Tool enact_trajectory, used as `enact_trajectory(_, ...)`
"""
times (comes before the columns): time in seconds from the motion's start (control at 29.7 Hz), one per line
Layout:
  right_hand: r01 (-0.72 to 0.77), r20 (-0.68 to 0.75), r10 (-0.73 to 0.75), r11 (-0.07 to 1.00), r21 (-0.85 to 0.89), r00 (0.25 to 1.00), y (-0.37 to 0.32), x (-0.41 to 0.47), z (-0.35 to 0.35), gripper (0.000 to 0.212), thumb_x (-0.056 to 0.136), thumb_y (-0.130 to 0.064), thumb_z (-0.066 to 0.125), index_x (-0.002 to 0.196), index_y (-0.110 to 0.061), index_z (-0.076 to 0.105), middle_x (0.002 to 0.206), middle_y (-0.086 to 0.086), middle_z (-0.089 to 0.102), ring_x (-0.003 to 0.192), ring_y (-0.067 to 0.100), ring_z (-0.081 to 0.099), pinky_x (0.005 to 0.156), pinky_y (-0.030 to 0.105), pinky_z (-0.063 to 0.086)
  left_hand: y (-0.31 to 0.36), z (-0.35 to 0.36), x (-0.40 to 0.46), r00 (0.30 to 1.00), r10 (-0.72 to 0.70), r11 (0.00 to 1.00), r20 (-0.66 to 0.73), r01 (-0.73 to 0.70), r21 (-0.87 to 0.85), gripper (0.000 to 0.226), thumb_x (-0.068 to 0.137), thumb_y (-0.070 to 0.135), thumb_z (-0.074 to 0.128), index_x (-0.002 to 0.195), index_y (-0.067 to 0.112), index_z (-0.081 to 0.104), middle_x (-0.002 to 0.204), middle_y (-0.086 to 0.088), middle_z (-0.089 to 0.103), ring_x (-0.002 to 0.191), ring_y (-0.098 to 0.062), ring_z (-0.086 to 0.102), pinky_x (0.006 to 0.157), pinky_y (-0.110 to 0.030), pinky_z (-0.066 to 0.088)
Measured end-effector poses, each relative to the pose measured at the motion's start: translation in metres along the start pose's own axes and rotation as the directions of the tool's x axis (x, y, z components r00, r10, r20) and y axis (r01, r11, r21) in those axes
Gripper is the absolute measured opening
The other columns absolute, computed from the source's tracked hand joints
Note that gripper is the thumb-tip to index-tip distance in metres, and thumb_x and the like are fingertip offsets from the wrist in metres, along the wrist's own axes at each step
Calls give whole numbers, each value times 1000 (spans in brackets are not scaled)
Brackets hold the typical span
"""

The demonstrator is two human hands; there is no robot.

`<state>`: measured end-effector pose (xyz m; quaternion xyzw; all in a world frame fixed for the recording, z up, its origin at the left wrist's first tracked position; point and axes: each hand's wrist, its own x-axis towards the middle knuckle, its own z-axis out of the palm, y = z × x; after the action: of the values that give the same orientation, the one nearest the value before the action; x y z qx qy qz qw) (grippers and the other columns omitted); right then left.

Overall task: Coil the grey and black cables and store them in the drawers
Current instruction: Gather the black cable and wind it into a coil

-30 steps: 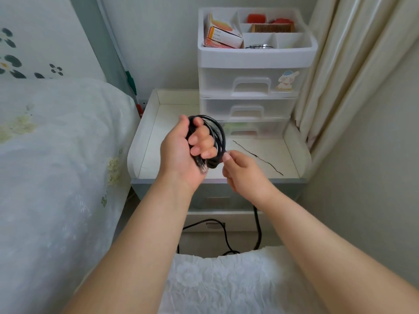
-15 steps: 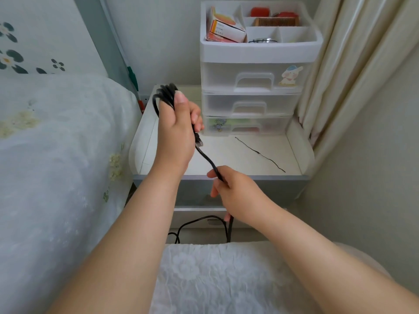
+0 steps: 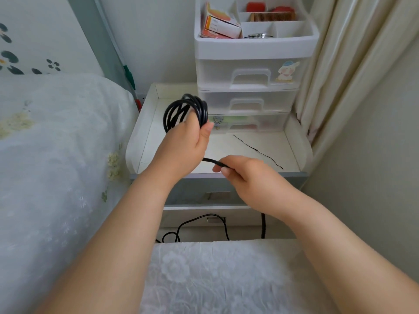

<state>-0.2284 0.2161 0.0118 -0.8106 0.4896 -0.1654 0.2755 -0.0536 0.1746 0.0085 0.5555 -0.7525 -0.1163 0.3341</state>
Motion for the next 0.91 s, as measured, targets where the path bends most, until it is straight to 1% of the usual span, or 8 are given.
enact_trajectory(0.1, 21, -58, -14, 993, 117, 998, 7, 4, -10, 24, 99, -30, 43, 93, -22, 65, 70, -14, 57, 64, 6, 50, 62, 21, 41, 4, 4, 0, 992, -36, 992, 118, 21, 128, 28, 101, 40, 28, 92, 15, 38, 73, -6, 61, 66, -26, 59, 65, -49, 48)
enact_trajectory(0.2, -47, -25, 74, 824, 564, 997, 12, 9, -14, 34, 98, -34, 45, 77, -13, 61, 46, -8, 41, 40, 13, 37, 45, 21, 35, 7, 10, -1, 981, -76, 992, 179, 55, 118, 35, 101, 41, 29, 89, 11, 44, 73, -5, 60, 70, -25, 58, 67, -47, 48)
enact_trajectory(0.3, -182, 184, 43, 465, 867, 982, 19, 13, -20, 31, 97, -32, 45, 82, -9, 60, 44, -6, 31, 32, 7, 27, 34, 18, 25, 14, 10, -2, 954, -117, 974, 276, 165, -156, 47, 100, 48, 29, 83, 7, 44, 57, 4, 51, 53, -15, 51, 57, -37, 45)
enact_trajectory(0.4, -244, 284, -184, 213, 946, 941, 27, 15, -29, 24, 93, -23, 46, 93, -7, 65, 50, -8, 39, 34, -1, 29, 32, 13, 21, 24, 0, -4, 902, -69, 767, 427, 322, -555, 56, 85, 59, 38, 85, 3, 48, 45, 6, 32, 38, -10, 29, 43, -25, 31)
enact_trajectory(0.57, -60, 25, 65, 640, 766, 998, 28, 23, -34, 18, 92, -24, 56, 82, -12, 65, 49, -1, 41, 38, 8, 26, 38, 19, 16, 28, -5, -9, 840, -55, 490, 540, 494, -718, 29, 86, 43, 53, 68, 21, 61, 43, 6, 27, 33, -6, 22, 37, -18, 25)
enact_trajectory(0.71, -33, -307, 259, 809, 586, 916, 14, 34, -8, 36, 88, -44, 60, 85, -10, 51, 69, 3, 46, 57, 12, 45, 54, 26, 44, 26, -3, -7, 819, -59, 121, 571, 573, -810, 28, 88, 40, 47, 72, 17, 45, 37, 11, 28, 26, -1, 22, 30, -14, 24)
enact_trajectory(0.81, -178, 27, 251, 603, 778, 968, 14, 37, -2, 49, 89, -51, 54, 113, -8, 58, 106, 9, 65, 98, 19, 64, 90, 38, 53, 24, -2, -7, 820, -40, -27, 571, 570, -821, 32, 91, 41, 42, 70, 17, 47, 34, 12, 29, 23, 1, 25, 28, -14, 24)
enact_trajectory(0.91, -266, 260, 59, 293, 918, 964, 15, 32, -2, 36, 96, -21, 52, 126, -1, 54, 111, 16, 65, 105, 33, 63, 97, 46, 49, 25, 0, -8, 817, -29, -103, 576, 571, -815, 35, 92, 41, 40, 69, 16, 48, 33, 11, 30, 23, 0, 27, 29, -13, 28)
